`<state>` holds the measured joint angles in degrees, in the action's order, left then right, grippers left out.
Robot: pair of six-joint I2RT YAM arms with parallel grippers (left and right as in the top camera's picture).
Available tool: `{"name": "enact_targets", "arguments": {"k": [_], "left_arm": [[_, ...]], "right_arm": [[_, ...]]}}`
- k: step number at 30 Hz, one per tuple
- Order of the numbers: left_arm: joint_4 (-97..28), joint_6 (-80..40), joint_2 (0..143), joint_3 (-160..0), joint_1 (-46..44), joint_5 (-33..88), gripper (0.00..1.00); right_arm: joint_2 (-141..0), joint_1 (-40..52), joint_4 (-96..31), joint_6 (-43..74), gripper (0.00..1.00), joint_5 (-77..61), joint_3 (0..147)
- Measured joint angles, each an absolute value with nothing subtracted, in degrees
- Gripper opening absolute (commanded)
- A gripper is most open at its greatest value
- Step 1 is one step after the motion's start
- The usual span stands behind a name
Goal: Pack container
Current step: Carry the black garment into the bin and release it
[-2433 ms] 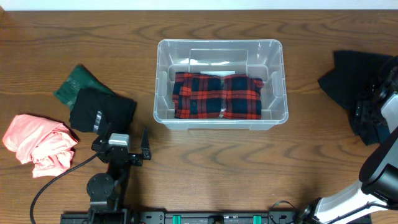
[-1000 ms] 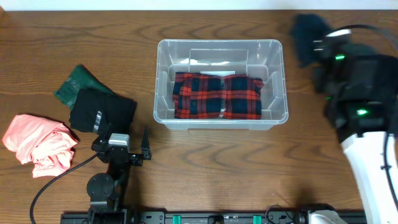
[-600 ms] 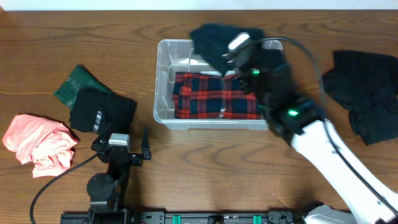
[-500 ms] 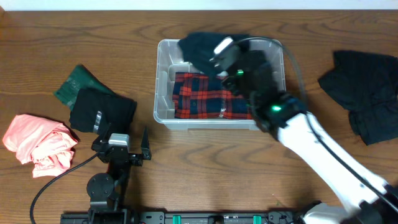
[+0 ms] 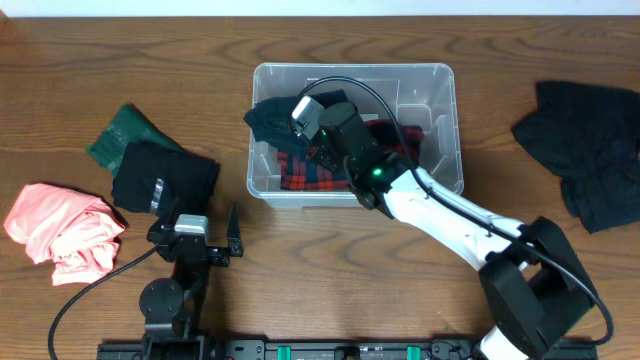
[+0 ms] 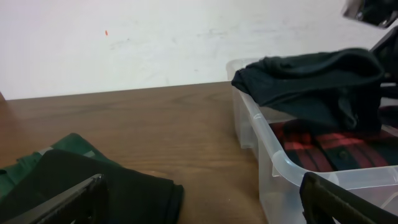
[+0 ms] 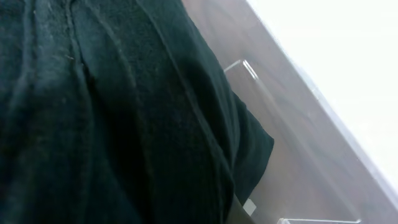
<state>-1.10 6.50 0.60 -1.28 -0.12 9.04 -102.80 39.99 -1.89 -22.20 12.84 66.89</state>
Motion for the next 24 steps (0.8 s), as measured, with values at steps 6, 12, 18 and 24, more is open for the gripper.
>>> {"name": "enact_targets", "arguments": {"k": [6,12,18,24], "left_arm": [[-1.08,6.50,0.60,-1.26,-0.12,9.04,0.98],[-1.10,6.50,0.60,-1.26,-0.12,9.04,0.98],[-1.10,6.50,0.60,-1.26,-0.12,9.04,0.98],[-1.10,6.50,0.60,-1.26,-0.12,9.04,0.98]], "right_arm": [[-103.02,39.92,-0.64,-21.28,0.01,18.24,66.89],[-103.02,39.83,-1.41,-20.01,0.01,22.76,66.89],[-103.02,39.83,-1.48,-18.74,0.99,23.18,66.89],[-103.02,39.81,-3.09,-18.57,0.99,22.96,66.89]]}}
